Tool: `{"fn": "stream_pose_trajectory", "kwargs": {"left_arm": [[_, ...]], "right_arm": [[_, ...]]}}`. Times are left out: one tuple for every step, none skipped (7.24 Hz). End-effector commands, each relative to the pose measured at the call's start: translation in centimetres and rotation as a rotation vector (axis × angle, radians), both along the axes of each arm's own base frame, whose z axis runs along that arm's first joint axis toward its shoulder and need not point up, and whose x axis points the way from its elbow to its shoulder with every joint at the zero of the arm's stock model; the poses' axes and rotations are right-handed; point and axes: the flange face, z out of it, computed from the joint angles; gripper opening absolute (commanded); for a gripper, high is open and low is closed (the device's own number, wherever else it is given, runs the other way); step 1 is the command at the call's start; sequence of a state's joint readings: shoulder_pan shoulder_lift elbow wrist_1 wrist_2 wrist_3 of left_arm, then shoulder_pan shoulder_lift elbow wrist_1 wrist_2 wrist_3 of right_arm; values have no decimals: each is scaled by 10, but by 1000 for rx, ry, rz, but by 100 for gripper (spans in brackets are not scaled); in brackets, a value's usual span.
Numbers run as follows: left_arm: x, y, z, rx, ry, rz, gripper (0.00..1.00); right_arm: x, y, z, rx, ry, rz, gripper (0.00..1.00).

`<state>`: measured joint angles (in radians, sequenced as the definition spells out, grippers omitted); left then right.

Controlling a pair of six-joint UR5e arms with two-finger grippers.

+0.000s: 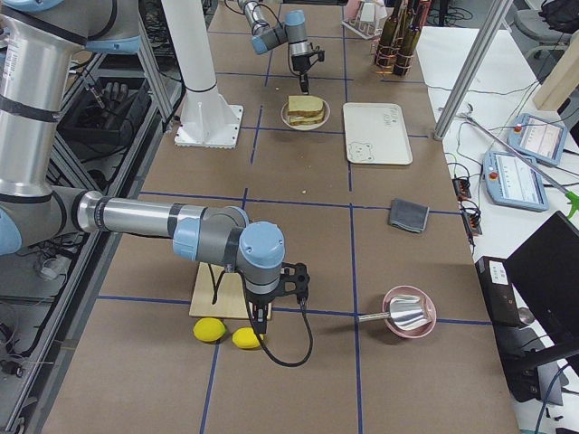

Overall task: Make sandwich and place on tray
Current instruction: 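Lift the plate with the left gripper and carry it onto the white tray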

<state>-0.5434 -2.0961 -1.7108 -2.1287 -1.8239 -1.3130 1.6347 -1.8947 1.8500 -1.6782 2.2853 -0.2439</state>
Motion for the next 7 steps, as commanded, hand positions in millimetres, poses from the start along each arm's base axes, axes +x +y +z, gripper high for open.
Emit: {"fn": "stream_pose_trajectory", "kwargs": {"left_arm": [[8,-123,-15,47,-111,-64,0],[22,-166,-13,50,-157,-68,0],[36,-196,0,57,-158,-82,0],[45,-221,22,79,-173,-84,0],[48,-226,28,76,-180,-86,0],[48,-226,28,79,-181,-84,0],[47,-226,27,110,-183,-75,38]], "right_arm": [[1,2,1,-3,1,2,100],[2,3,2,-3,1,4,100],[4,4,1,-3,1,10,100],[6,5,2,-5,1,16,100],[6,5,2,-7,4,17,100],[6,5,2,-7,4,17,100],[6,5,2,-7,4,17,100]]}}
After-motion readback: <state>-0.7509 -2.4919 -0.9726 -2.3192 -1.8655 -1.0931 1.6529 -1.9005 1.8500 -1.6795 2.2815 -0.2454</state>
